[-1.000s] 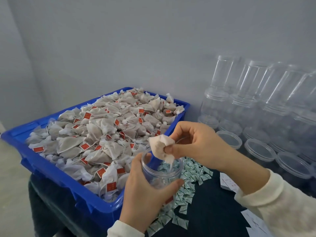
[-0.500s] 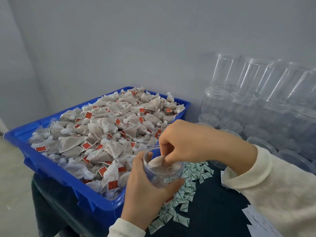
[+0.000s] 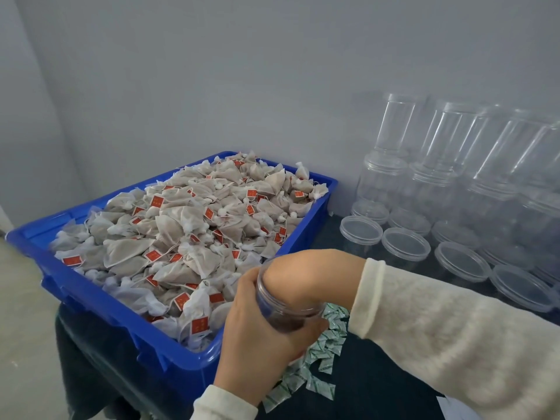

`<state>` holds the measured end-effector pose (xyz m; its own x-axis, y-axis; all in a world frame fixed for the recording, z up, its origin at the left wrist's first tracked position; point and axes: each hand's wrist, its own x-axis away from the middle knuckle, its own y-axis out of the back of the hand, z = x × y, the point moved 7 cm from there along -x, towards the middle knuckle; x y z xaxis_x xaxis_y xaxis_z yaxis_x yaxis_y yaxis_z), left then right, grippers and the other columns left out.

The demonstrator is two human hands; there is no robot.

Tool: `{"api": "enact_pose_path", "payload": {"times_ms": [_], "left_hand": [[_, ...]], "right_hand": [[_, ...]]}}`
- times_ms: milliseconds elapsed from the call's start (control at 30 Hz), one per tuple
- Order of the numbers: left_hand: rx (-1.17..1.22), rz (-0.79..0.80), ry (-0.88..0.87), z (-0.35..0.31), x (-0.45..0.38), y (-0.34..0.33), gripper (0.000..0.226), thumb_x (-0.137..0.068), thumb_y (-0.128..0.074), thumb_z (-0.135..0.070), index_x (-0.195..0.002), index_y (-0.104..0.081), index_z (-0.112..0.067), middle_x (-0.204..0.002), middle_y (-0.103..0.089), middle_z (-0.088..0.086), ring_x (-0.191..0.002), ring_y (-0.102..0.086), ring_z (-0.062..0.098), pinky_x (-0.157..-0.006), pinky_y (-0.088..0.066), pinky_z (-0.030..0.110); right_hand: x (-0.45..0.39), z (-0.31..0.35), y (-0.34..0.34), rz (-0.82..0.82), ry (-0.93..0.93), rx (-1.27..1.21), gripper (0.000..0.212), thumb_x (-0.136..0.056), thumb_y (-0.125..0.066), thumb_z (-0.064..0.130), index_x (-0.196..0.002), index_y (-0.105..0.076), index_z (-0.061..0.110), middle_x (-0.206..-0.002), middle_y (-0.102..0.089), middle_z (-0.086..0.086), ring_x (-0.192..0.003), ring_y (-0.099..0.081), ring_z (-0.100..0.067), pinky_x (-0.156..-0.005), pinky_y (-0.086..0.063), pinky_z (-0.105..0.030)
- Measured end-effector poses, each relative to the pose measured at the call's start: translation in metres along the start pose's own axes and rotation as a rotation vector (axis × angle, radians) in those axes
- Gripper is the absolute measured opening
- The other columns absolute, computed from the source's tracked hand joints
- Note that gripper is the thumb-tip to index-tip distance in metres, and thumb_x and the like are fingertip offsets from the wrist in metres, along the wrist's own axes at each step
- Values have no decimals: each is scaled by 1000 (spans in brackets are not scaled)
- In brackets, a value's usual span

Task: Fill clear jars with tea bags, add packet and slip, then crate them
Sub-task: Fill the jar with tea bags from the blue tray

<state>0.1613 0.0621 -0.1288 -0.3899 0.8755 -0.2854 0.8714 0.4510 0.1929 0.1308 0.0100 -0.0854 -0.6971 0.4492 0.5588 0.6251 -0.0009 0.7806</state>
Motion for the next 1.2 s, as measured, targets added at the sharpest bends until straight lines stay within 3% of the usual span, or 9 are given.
{"api": "enact_pose_path", "payload": {"times_ms": [67, 200, 300, 400, 500, 633, 700, 1033, 1200], "left_hand": [[-26, -2, -30, -1, 0, 0, 95, -35, -80, -61, -119, -37, -53, -110, -50, -40, -101, -52, -15, -80, -50, 15], [-48, 10, -56, -3, 0, 0, 89, -37, -82, -61, -113, -35, -60, -111, -51, -39, -101, -52, -15, -71, -45, 3], [-24, 17, -50, -3, -1, 1, 88, -38, -82, -63, -112, -35, -61, -109, -56, -34, -98, -59, -10, -74, -51, 11], [24, 44, -36, -4, 0, 0, 84, -42, -83, -63, -112, -39, -55, -107, -63, -23, -97, -64, 0, -79, -56, 27], [51, 56, -20, -4, 2, 1, 85, -40, -84, -64, -112, -40, -54, -111, -59, -27, -103, -60, -3, -83, -53, 20], [79, 42, 22, -1, 1, 4, 94, -36, -84, -68, -117, -41, -48, -113, -54, -36, -109, -55, -9, -93, -47, 20], [65, 33, 19, -1, 0, 4, 90, -37, -84, -66, -115, -40, -51, -114, -52, -37, -109, -53, -10, -91, -46, 19], [57, 13, -4, -3, -1, 6, 89, -41, -83, -62, -117, -40, -46, -116, -50, -38, -111, -50, -14, -85, -41, 3], [50, 21, -13, -3, -1, 5, 88, -42, -84, -60, -117, -41, -45, -116, -52, -36, -110, -52, -12, -85, -42, 4]], "right_hand": [[5, 3, 3, -43, 60, -16, 25, -94, -51, 3, -117, -58, -5, -111, -61, -26, -55, -36, -20, -50, -33, -31], [14, 6, -6, 152, 126, -23, 11, -89, -60, 6, -99, -62, 10, -89, -58, -3, -83, -53, -22, -78, -42, -31], [20, -4, 5, 132, 140, -120, 10, -94, -54, 13, -97, -64, 13, -73, -53, 6, -65, -48, -8, -57, -36, -20], [29, -22, 26, 69, 154, -429, 18, -95, -56, 15, -104, -70, 8, -83, -69, 3, -66, -63, -5, -61, -51, -15], [37, -48, 58, -121, 165, -687, 12, -93, -62, 22, -96, -71, 14, -82, -74, 1, -71, -69, -6, -64, -55, -16], [9, -93, 84, -472, 35, -789, 10, -91, -66, 27, -89, -70, 19, -73, -71, 9, -64, -66, 0, -59, -50, -12], [-18, -106, 80, -558, -37, -793, 11, -91, -66, 28, -95, -70, 19, -83, -72, 7, -68, -66, -1, -63, -52, -15], [-131, -111, 14, -642, -221, -942, 45, -85, -71, 37, -123, -62, 14, -118, -67, -1, -97, -60, -11, -76, -42, -18], [-144, -109, 13, -648, -237, -962, 52, -77, -78, 40, -118, -58, 16, -101, -59, 4, -87, -53, -11, -65, -40, -20]]}}
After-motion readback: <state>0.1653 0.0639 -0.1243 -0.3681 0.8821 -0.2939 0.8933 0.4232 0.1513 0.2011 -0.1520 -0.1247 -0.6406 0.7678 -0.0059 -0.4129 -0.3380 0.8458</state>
